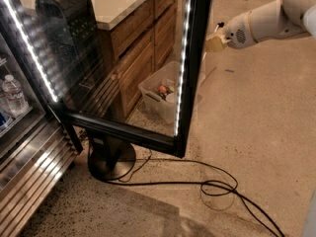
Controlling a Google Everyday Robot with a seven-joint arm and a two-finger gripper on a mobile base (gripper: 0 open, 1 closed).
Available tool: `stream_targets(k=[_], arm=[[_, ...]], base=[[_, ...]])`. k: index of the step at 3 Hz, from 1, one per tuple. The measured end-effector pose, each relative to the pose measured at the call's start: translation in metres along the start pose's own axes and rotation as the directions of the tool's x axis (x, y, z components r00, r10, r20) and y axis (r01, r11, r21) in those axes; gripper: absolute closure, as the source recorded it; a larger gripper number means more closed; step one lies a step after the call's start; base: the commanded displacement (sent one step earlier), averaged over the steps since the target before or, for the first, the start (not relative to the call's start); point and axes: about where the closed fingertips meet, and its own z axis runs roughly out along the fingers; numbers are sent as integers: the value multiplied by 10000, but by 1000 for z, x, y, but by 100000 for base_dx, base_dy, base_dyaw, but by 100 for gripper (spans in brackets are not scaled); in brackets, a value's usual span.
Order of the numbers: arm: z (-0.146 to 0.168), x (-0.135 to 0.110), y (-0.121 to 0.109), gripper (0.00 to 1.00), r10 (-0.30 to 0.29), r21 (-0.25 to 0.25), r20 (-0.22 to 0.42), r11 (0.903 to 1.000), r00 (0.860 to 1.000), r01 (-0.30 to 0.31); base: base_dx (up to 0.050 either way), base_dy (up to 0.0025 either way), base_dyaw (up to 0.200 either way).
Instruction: Close right fridge door
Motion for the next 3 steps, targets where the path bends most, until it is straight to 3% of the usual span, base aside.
stream_targets(k=[2, 3], arm=[[7, 11, 49, 100, 50, -1168, -716, 9931, 9974, -134], [7, 12, 49, 100, 50, -1169, -718, 9930, 9974, -134]], base=[[0, 0, 0], [0, 0, 0]])
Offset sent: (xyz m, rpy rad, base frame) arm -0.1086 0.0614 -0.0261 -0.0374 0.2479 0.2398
